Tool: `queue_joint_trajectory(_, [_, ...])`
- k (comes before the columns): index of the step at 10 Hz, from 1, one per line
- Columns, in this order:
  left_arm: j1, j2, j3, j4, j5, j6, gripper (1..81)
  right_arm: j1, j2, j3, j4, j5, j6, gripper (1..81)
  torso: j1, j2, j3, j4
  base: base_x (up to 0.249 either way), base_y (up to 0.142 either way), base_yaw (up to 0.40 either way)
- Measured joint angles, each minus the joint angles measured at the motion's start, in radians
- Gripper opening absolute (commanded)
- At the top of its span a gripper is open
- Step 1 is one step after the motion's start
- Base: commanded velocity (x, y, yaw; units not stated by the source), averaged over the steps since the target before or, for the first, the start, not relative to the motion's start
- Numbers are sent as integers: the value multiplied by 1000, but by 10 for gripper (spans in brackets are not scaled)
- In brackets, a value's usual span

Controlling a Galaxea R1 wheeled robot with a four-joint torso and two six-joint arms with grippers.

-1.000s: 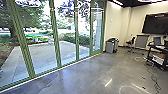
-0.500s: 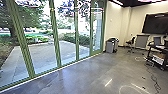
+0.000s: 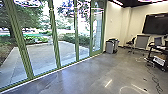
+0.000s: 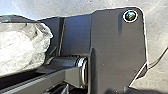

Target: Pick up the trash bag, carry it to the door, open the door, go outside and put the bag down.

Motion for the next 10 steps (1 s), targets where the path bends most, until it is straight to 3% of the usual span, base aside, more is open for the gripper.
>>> queue_joint_trajectory(3, [2, 0, 0, 0, 1, 0, 10, -2, 0, 0, 0, 0, 0, 811, 0, 0, 0, 0, 114, 0, 0])
queue_joint_trajectory(4, [3, 0, 0, 0, 2, 0, 10, -2, 0, 0, 0, 0, 0, 811, 0, 0, 0, -4, 114, 0, 0])
queue_joint_trajectory(6, [1, 0, 0, 0, 2, 0, 10, 0, 0, 0, 0, 0, 0, 811, 0, 0, 0, -34, 114, 0, 0])
queue_joint_trajectory(7, [-1, 0, 0, 0, 1, 0, 10, -2, 0, 0, 0, 0, 0, 811, 0, 0, 0, -41, 114, 0, 0])
queue_joint_trajectory(10, [-1, 0, 0, 0, 1, 0, 10, -3, 0, 0, 0, 0, 0, 811, 0, 0, 0, -42, 114, 0, 0])
